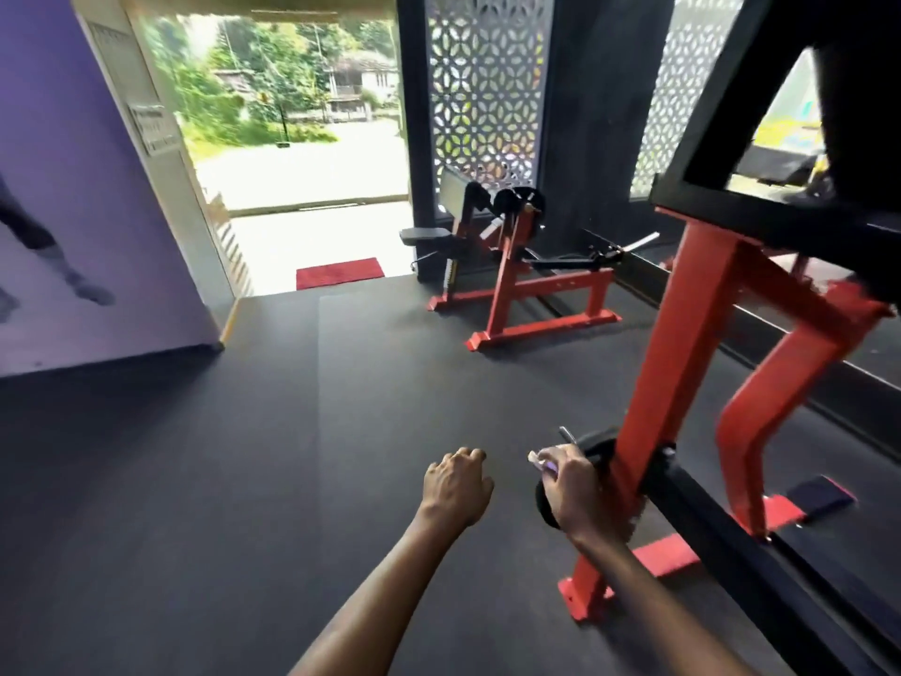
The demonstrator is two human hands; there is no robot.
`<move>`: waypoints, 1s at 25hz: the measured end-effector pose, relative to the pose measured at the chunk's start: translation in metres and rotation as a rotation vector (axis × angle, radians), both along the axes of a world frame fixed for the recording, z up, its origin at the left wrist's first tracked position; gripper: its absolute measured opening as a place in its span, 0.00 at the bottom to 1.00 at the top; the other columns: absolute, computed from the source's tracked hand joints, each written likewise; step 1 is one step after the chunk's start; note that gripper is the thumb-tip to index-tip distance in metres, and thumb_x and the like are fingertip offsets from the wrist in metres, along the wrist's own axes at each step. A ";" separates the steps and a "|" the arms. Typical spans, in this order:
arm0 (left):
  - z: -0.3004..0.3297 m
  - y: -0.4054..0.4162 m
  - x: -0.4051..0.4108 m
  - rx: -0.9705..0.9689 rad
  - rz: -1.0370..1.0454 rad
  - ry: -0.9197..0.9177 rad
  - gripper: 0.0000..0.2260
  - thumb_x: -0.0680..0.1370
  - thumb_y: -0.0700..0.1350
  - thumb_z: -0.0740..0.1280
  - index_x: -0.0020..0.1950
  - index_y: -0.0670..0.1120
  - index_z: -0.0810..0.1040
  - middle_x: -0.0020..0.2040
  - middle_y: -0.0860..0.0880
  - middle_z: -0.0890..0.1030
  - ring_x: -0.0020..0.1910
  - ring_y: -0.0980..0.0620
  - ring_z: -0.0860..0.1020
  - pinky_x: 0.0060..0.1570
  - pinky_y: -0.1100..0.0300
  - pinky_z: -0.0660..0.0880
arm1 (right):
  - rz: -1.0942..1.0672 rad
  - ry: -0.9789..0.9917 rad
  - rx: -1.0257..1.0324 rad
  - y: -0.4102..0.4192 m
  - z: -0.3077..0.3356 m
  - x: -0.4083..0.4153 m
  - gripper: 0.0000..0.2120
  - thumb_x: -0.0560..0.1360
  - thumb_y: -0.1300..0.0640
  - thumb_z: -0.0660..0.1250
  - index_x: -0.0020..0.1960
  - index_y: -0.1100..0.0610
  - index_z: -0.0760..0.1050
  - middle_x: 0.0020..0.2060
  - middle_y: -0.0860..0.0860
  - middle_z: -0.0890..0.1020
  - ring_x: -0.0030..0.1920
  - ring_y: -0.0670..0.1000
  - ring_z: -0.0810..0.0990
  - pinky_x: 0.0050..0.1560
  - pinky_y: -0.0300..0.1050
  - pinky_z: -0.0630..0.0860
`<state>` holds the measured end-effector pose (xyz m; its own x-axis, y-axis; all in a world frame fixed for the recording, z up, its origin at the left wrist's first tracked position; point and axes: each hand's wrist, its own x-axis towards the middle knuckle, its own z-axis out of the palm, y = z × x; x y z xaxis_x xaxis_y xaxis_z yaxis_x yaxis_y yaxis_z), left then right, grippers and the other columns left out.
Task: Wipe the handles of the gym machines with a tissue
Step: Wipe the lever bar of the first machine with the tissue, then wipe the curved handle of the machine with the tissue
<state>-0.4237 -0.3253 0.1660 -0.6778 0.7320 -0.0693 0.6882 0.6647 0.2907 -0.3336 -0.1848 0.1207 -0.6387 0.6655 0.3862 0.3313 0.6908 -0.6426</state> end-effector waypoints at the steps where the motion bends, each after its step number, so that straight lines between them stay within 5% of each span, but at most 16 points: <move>1: 0.002 0.001 -0.023 -0.003 0.010 0.001 0.19 0.81 0.51 0.58 0.71 0.48 0.69 0.69 0.47 0.72 0.67 0.46 0.72 0.64 0.54 0.67 | 0.014 0.001 0.015 0.001 0.001 -0.019 0.07 0.66 0.71 0.73 0.39 0.61 0.80 0.37 0.57 0.79 0.37 0.57 0.80 0.44 0.37 0.67; 7: 0.009 0.036 -0.173 -0.026 0.049 0.012 0.20 0.82 0.52 0.58 0.72 0.48 0.67 0.69 0.47 0.72 0.67 0.45 0.71 0.64 0.53 0.67 | -0.046 -0.053 0.031 0.037 0.005 -0.138 0.11 0.68 0.68 0.71 0.50 0.59 0.81 0.41 0.56 0.82 0.43 0.58 0.82 0.41 0.40 0.69; 12: 0.002 0.089 -0.262 -0.032 0.001 0.001 0.20 0.81 0.52 0.59 0.72 0.49 0.67 0.70 0.48 0.71 0.68 0.46 0.71 0.64 0.53 0.67 | -0.037 -0.095 -0.004 0.089 0.002 -0.226 0.04 0.70 0.66 0.69 0.39 0.58 0.79 0.35 0.54 0.79 0.39 0.59 0.80 0.37 0.46 0.72; 25: -0.027 0.350 -0.533 -0.065 -0.146 -0.020 0.19 0.81 0.51 0.58 0.72 0.49 0.68 0.69 0.49 0.72 0.67 0.47 0.71 0.64 0.55 0.65 | -0.162 -0.144 -0.009 0.344 -0.011 -0.498 0.03 0.69 0.63 0.72 0.38 0.60 0.79 0.38 0.57 0.79 0.43 0.59 0.76 0.43 0.48 0.72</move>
